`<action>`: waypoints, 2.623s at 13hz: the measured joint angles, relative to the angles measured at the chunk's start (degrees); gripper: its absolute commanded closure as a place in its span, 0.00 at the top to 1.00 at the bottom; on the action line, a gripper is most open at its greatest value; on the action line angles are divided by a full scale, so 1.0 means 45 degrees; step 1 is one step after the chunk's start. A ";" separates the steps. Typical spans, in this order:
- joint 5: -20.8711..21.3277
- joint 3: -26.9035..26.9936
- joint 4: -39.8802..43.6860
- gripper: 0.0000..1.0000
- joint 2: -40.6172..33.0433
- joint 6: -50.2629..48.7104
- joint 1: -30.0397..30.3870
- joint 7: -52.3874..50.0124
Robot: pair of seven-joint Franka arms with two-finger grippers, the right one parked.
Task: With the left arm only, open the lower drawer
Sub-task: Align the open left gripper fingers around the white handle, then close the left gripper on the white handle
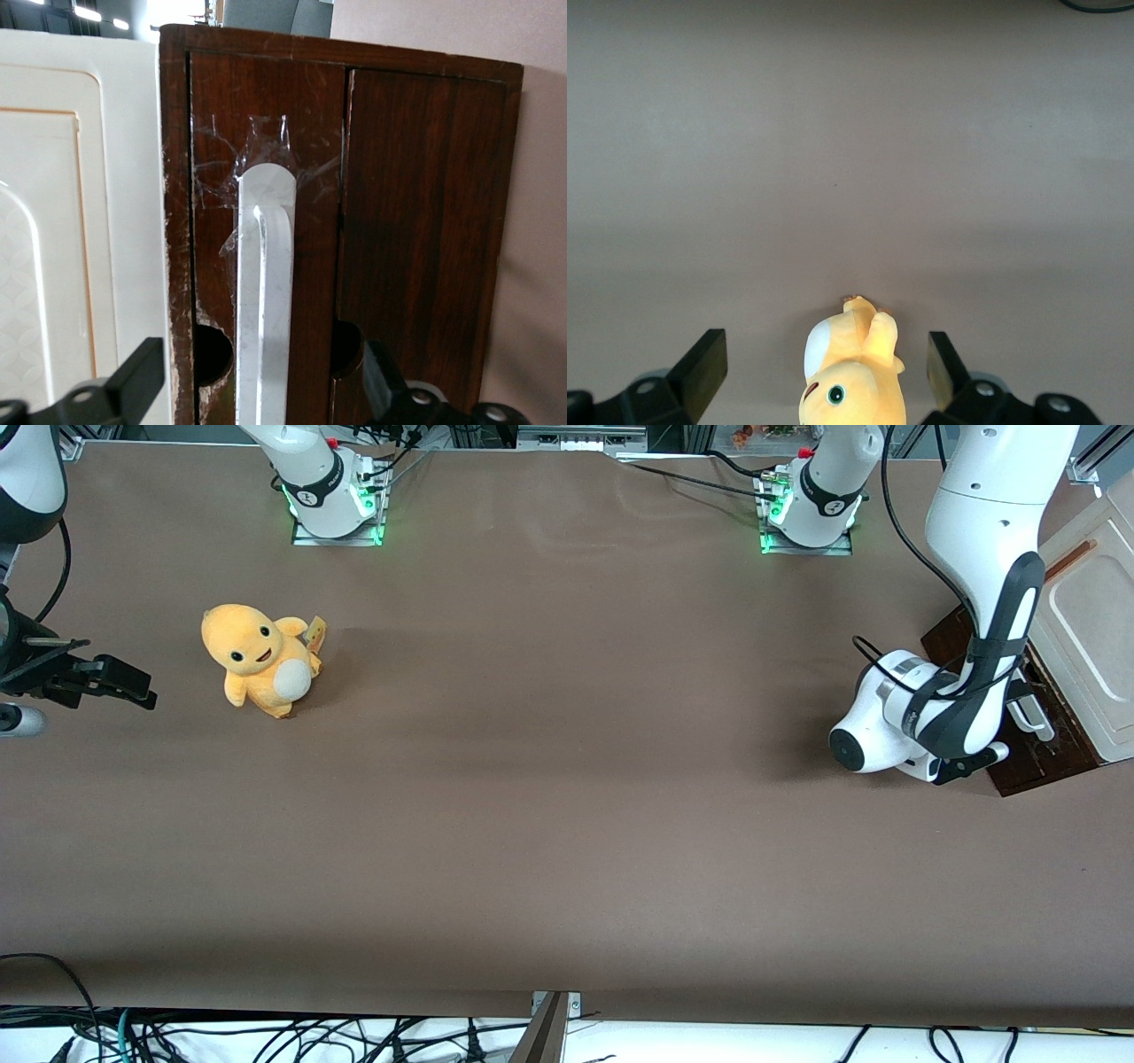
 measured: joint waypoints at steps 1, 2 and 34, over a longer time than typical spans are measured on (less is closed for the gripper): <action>0.0000 0.0000 -0.0042 0.91 0.0001 0.0000 0.0010 -0.0002; 0.0000 0.0000 -0.0083 0.89 0.0002 0.0000 0.0014 -0.0005; 0.0490 0.0075 -0.0260 0.26 0.0436 -0.0289 0.0059 -0.0024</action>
